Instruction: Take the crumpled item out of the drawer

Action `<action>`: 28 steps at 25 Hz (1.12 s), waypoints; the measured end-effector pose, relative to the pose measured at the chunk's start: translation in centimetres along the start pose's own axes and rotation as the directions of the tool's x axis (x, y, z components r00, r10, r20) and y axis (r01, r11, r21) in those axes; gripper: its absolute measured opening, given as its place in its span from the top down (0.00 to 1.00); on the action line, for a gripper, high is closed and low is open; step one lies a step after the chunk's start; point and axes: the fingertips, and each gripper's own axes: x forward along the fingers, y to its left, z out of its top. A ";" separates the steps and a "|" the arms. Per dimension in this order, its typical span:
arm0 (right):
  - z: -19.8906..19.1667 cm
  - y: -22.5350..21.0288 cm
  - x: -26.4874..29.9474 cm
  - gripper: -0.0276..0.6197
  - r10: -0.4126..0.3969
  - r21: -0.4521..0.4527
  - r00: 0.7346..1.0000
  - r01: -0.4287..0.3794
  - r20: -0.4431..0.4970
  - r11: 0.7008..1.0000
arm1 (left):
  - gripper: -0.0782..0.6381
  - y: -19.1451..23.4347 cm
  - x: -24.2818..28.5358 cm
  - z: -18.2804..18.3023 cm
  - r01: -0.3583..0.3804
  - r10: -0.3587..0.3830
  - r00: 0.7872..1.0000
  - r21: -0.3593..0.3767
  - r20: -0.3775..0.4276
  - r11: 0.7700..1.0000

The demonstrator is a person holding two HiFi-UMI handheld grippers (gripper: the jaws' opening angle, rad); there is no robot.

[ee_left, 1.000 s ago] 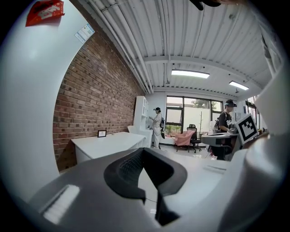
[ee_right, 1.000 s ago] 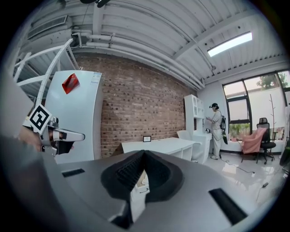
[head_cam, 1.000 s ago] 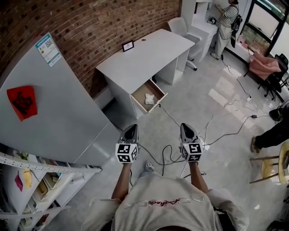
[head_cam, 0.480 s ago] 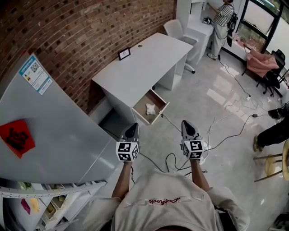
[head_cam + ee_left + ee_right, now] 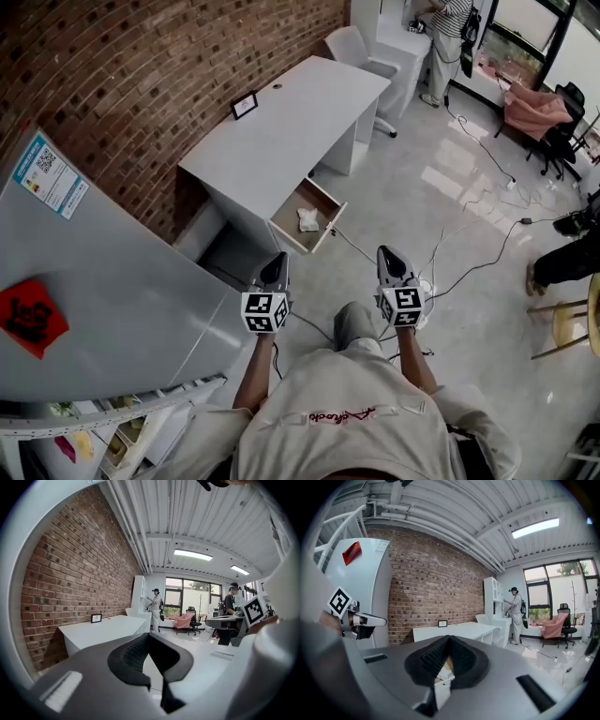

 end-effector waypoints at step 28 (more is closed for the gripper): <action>-0.3 -9.4 16.4 0.94 0.099 0.033 0.994 -0.098 -0.037 0.995 | 0.88 3.4 17.2 1.0 -0.060 0.059 0.995 -0.015 -0.084 0.998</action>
